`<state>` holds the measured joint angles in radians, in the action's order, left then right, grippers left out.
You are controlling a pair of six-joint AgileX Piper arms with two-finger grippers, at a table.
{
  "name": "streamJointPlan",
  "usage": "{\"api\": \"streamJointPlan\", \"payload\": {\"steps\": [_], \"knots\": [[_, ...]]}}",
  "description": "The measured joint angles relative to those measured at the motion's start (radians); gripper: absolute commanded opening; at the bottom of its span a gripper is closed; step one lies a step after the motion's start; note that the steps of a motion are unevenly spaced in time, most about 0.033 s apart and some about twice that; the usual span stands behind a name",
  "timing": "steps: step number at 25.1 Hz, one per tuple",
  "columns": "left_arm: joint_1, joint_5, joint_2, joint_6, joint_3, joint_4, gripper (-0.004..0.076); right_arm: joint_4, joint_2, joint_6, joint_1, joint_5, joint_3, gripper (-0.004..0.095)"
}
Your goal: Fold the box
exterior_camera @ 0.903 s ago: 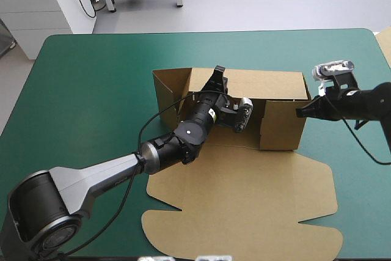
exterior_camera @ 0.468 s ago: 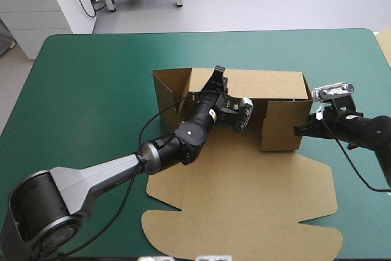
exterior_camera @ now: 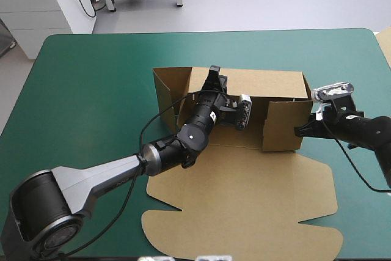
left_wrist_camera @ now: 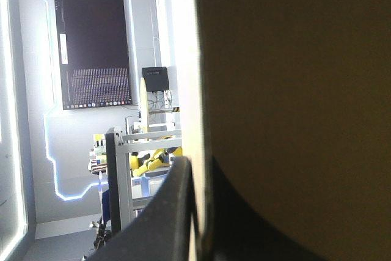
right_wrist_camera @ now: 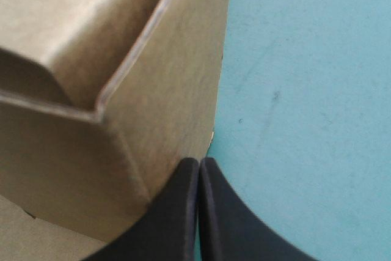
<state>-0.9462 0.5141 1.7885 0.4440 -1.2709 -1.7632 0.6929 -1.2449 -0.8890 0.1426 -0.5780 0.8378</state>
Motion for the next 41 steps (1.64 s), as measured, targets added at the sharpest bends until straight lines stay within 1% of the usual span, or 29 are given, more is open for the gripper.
{"api": "streamJointPlan", "payload": {"steps": [2, 5, 7, 8, 12, 19, 23, 24, 27, 28, 31, 33, 34, 38, 41], "knots": [[-0.001, 0.002, 0.000, 0.004, 0.000, -0.001, -0.0008, -0.001, 0.000, 0.000, 0.000, 0.000, 0.000, 0.0088], [-0.001, 0.003, 0.000, 0.007, 0.000, -0.001, -0.0008, -0.001, 0.001, 0.000, 0.000, 0.000, 0.000, 0.0256], [-0.001, 0.003, 0.000, 0.007, 0.000, -0.001, -0.0008, -0.001, 0.006, 0.000, 0.000, -0.003, 0.000, 0.0327], [-0.001, 0.003, 0.000, 0.007, 0.000, -0.001, -0.0008, -0.002, 0.011, 0.001, 0.000, -0.006, 0.000, 0.0346], [-0.001, 0.004, 0.000, 0.007, 0.000, -0.001, -0.0008, -0.016, 0.036, 0.002, 0.000, -0.030, -0.001, 0.0355], [-0.001, 0.006, 0.000, 0.009, 0.000, -0.001, -0.0008, -0.093, 0.051, 0.000, 0.000, -0.087, -0.001, 0.0355], [-0.001, 0.006, 0.000, 0.011, 0.000, -0.001, -0.0008, -0.100, 0.051, -0.047, 0.000, -0.092, -0.001, 0.0356], [-0.001, 0.006, 0.000, 0.011, 0.000, -0.001, -0.0008, -0.101, 0.051, -0.052, 0.000, -0.095, -0.001, 0.0364], [-0.001, 0.006, 0.000, 0.011, 0.000, -0.001, -0.0008, -0.102, 0.051, -0.102, 0.000, -0.118, -0.001, 0.0437], [-0.001, 0.006, 0.000, 0.011, 0.000, -0.001, -0.0008, -0.102, 0.051, -0.134, 0.000, -0.126, -0.001, 0.0451], [-0.001, 0.006, 0.000, 0.011, 0.000, -0.001, -0.0008, -0.102, 0.051, -0.161, 0.000, -0.114, -0.001, 0.0472], [-0.001, 0.006, 0.000, 0.011, 0.000, -0.001, -0.0008, -0.085, 0.051, -0.174, 0.000, -0.086, -0.001, 0.0472], [-0.001, 0.006, 0.000, 0.011, 0.000, -0.001, -0.0008, -0.049, 0.051, -0.202, 0.000, -0.073, -0.001, 0.0472], [-0.001, 0.006, 0.000, 0.011, 0.000, -0.001, -0.0008, 0.075, 0.028, -0.318, 0.000, -0.081, -0.001, 0.0472], [-0.001, 0.009, 0.000, 0.011, 0.000, -0.001, -0.0008, 0.130, -0.007, -0.356, 0.000, -0.091, -0.001, 0.0472]]}}
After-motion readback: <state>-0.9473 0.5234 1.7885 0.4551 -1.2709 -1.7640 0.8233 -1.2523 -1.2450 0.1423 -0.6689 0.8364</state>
